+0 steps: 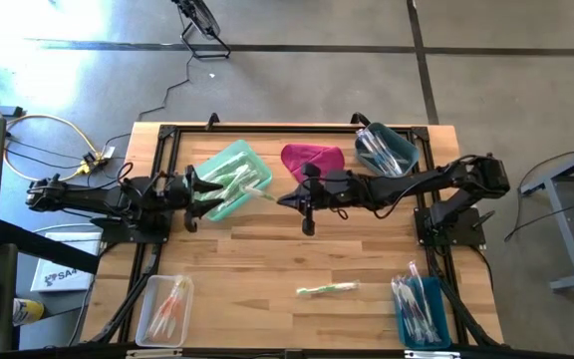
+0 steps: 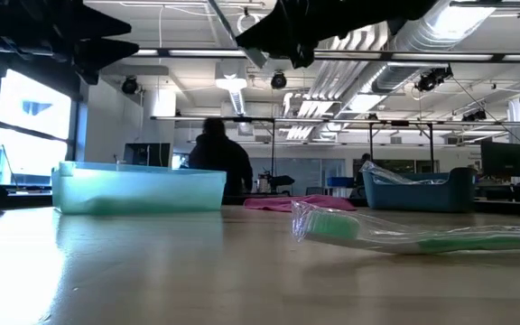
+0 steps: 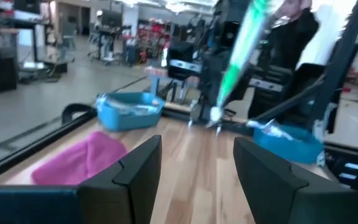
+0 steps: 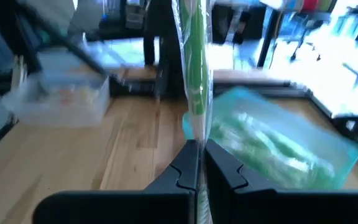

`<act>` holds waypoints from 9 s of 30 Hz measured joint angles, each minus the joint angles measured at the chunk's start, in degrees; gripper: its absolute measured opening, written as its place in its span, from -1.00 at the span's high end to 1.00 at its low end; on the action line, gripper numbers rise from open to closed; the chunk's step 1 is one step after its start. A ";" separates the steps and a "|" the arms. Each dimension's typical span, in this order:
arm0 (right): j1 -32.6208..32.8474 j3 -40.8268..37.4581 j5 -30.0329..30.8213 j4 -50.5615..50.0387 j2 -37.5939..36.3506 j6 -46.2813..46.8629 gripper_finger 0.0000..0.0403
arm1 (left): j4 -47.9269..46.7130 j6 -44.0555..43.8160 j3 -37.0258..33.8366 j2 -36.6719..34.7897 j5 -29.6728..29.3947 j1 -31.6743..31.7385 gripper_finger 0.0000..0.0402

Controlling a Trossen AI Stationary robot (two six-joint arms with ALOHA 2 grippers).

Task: Pick & Place Toothbrushes
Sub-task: Put the green toothbrush to the green bin

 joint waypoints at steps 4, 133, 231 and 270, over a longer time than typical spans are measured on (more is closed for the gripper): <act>-0.06 0.07 0.42 4.29 2.27 -0.15 0.98 | 1.97 1.47 0.00 0.74 1.96 -0.02 0.03; -0.28 0.06 -1.00 -1.78 0.82 3.53 -0.19 | 9.62 17.64 10.05 20.74 -14.15 0.02 0.87; -0.43 0.00 2.41 -4.54 1.46 5.08 -0.19 | -42.68 7.12 31.99 51.19 16.51 39.31 0.35; -0.28 0.00 4.82 -4.69 1.46 7.26 -0.19 | -39.24 8.76 21.15 27.74 12.75 23.37 0.42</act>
